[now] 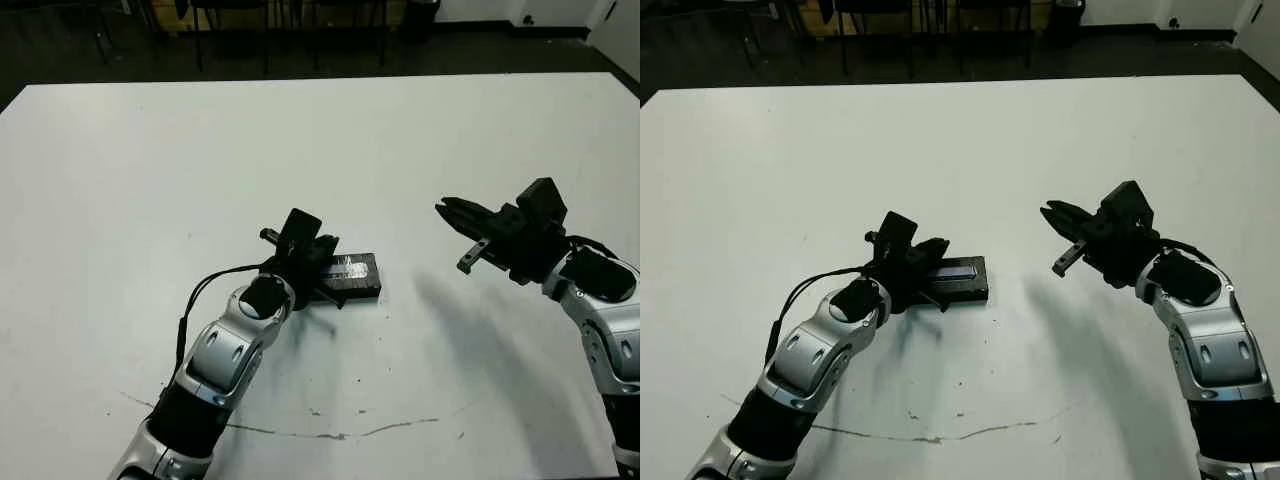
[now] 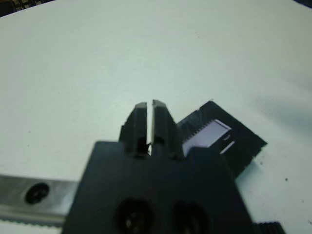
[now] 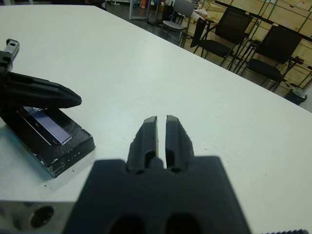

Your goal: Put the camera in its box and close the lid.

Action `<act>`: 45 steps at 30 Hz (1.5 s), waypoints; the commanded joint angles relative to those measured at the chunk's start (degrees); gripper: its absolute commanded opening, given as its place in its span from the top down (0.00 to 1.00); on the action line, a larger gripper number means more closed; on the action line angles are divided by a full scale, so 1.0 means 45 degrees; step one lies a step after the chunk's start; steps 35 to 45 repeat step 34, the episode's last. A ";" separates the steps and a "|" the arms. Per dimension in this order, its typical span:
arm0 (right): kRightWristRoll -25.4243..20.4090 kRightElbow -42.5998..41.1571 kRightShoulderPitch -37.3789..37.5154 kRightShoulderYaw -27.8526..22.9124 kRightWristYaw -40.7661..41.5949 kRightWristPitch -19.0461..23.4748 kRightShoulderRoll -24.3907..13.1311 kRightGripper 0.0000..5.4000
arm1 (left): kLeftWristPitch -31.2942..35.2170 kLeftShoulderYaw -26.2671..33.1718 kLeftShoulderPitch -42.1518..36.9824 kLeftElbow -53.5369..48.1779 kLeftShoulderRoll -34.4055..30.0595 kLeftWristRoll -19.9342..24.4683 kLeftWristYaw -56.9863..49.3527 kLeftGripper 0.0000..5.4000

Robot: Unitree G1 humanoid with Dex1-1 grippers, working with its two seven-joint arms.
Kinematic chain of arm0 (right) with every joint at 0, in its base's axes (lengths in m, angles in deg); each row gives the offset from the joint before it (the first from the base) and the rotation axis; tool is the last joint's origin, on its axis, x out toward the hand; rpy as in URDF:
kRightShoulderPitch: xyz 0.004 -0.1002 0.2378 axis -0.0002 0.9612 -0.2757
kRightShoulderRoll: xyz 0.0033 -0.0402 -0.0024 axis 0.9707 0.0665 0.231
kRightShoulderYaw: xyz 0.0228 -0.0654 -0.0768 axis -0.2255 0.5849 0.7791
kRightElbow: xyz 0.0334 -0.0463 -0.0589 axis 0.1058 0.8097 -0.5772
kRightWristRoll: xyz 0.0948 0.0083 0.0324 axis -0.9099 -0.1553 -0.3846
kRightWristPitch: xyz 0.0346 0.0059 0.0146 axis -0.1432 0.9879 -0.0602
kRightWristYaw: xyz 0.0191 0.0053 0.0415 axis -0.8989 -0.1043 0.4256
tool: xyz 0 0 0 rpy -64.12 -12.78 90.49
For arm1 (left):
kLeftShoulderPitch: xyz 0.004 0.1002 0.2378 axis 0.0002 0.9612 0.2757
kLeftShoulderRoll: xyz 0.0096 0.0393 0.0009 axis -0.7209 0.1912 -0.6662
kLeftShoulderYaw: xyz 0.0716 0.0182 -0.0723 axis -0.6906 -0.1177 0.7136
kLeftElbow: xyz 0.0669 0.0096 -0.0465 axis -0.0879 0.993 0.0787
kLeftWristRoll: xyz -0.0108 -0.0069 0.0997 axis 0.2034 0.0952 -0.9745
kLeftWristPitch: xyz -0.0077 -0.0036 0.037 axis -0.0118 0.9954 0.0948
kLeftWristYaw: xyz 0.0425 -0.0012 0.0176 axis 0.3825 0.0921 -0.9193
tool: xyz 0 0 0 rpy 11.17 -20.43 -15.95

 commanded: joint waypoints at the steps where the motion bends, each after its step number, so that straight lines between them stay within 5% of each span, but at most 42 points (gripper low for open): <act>1: 0.0016 -0.0048 0.0317 -0.0011 -0.0159 0.0193 0.0088 1.00 | 0.0937 0.0285 0.1021 0.0509 -0.0496 -0.0216 -0.0032 1.00; 13: -0.0357 -0.0551 0.0687 -0.0182 -0.1035 -0.0013 0.1173 1.00 | 0.0088 0.2178 0.2914 -0.4556 -0.0476 0.0932 0.0144 1.00; 22: -0.0120 -0.1143 0.0357 -0.0036 -0.2431 0.0153 0.2136 1.00 | -0.2913 0.4272 0.3524 -0.6860 -0.1241 0.0960 0.0210 1.00; 26: -0.0513 -0.1289 0.0368 -0.0249 -0.2791 0.0353 0.2503 1.00 | -0.3396 0.5504 0.3297 -0.7254 -0.2301 0.1648 0.1046 1.00; 31: -0.0549 -0.1180 0.0679 -0.0373 -0.2999 -0.0517 0.2938 1.00 | -0.4679 0.7087 0.2923 -0.5778 -0.2426 0.2282 0.0980 1.00; 45: -0.0359 -0.1276 0.0950 -0.0334 -0.3362 -0.0761 0.3158 1.00 | -0.5539 0.7198 0.3329 -0.4843 -0.1955 0.2342 0.0764 1.00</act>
